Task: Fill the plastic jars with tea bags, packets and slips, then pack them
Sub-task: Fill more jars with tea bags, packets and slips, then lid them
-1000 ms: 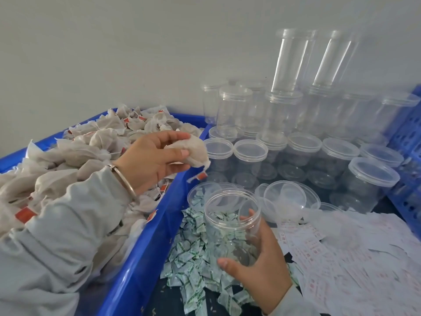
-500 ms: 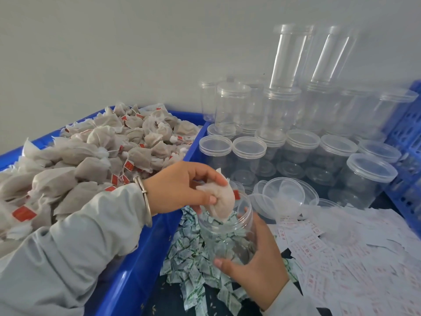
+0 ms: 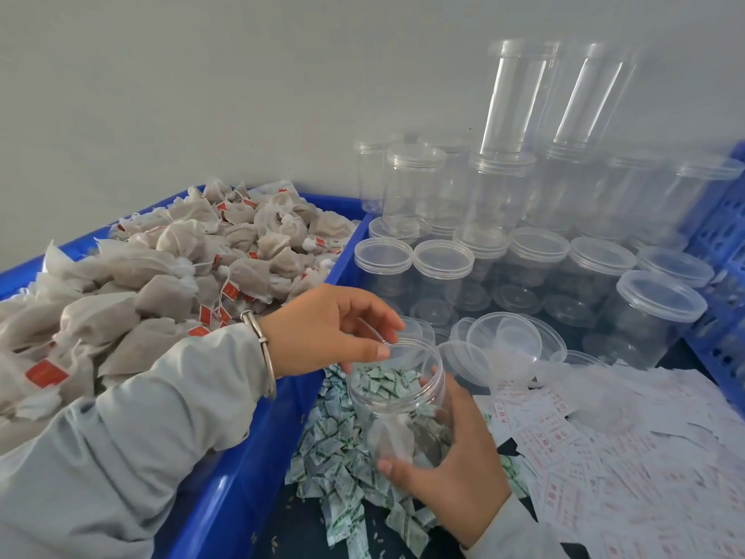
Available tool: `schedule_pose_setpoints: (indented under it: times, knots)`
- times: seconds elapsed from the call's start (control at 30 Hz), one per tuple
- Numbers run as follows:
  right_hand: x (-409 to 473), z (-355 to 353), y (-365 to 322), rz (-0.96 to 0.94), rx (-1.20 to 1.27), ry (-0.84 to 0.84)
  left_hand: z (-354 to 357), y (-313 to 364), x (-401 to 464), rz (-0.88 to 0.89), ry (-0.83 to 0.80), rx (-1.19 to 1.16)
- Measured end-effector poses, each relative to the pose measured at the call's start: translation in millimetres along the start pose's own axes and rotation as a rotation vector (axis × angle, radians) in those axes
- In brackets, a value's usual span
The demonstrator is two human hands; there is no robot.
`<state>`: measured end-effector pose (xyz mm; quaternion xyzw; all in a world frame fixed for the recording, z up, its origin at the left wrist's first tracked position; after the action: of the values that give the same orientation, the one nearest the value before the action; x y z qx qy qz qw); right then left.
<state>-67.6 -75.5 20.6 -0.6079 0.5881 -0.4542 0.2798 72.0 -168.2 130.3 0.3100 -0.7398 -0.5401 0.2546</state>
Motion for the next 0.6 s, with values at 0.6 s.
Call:
schedule_pose_setpoints:
  times: [0.6]
  knots:
    - [-1.1,2.0,4.8,0.024,-0.033,-0.029,-70.4,-65.6,25.9,-0.279,0.411,0.606]
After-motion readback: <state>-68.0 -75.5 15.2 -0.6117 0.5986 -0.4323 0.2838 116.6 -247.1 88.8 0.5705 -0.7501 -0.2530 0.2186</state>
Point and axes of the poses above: each hand's wrist, its own x-axis towards the middle knuckle, its own z-axis out of the palm, y = z × x, the point moved 4 cm from there along x, towards the middle knuckle, and after that the axes turned 8 degrees about -x, right-handed, at the moved point
